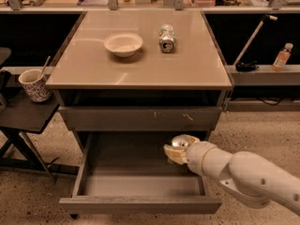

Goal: Pick green can from middle drawer and place on counter

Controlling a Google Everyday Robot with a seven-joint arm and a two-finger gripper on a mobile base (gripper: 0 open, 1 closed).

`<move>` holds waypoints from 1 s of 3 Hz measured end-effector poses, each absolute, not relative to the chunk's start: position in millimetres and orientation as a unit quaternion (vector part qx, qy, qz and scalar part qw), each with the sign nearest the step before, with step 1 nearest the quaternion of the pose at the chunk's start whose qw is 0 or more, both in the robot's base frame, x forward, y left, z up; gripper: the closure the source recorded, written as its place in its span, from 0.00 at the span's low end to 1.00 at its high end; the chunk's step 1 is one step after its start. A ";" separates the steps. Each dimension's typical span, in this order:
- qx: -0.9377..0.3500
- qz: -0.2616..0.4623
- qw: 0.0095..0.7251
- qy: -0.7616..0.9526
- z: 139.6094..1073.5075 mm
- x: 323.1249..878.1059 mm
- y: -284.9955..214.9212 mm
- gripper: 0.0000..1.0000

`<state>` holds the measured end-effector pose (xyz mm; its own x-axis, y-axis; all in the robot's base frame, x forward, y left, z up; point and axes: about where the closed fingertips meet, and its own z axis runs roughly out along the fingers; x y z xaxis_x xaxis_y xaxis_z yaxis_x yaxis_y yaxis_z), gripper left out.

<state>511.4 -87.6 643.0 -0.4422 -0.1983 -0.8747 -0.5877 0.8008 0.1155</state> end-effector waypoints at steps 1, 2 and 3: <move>-0.203 0.174 0.513 0.816 747.8 525.2 -117.5 1.00; -0.152 0.146 0.540 0.815 831.5 542.7 -137.8 1.00; -0.143 0.136 0.548 0.813 865.3 546.3 -135.3 1.00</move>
Offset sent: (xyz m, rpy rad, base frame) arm 0.0638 -0.0288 0.4035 -0.1002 -0.2761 -0.3440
